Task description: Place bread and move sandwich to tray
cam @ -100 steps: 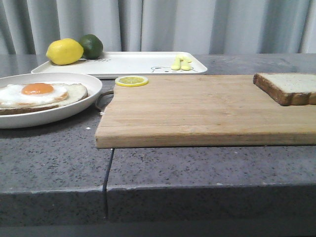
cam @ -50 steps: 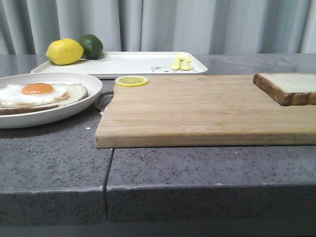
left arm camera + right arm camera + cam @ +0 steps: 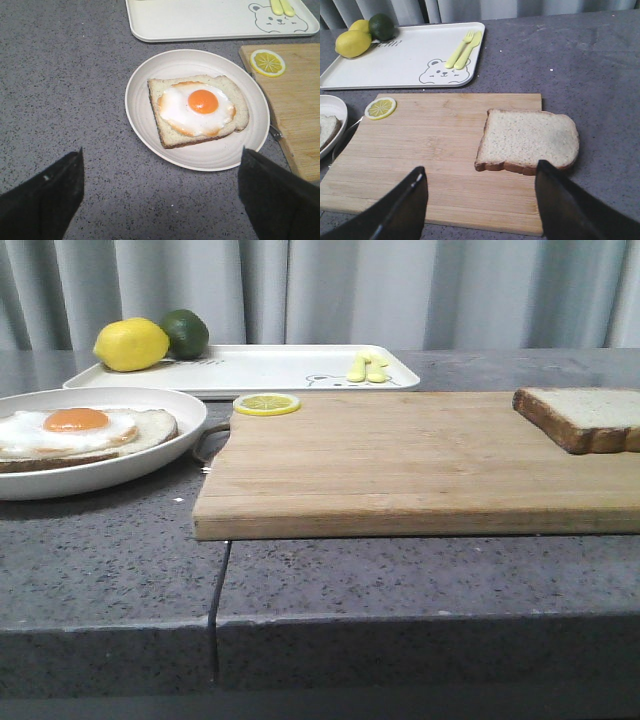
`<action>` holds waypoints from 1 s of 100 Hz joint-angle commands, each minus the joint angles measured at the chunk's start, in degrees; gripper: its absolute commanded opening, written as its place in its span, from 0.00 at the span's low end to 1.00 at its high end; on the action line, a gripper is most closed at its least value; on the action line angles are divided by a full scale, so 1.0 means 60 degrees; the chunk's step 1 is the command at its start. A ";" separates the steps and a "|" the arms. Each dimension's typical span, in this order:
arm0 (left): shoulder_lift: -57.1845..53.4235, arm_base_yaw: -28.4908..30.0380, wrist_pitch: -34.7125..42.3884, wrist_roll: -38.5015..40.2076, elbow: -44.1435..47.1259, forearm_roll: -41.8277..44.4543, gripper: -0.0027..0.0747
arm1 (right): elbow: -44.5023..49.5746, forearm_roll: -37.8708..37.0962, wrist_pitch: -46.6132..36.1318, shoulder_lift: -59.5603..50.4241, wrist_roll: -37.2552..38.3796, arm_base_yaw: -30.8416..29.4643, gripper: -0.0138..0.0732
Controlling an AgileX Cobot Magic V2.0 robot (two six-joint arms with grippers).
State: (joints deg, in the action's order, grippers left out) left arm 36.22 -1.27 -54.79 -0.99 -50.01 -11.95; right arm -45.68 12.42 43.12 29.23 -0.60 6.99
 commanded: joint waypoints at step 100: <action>0.0077 -0.0066 0.0654 -0.0010 -0.0317 -0.0189 0.79 | -0.0308 0.2755 -0.1470 0.3081 -0.2732 -0.3033 0.71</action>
State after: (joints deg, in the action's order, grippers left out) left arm 36.22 -1.27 -54.79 -1.02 -50.01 -11.95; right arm -45.68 22.74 38.85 46.20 -11.88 -7.63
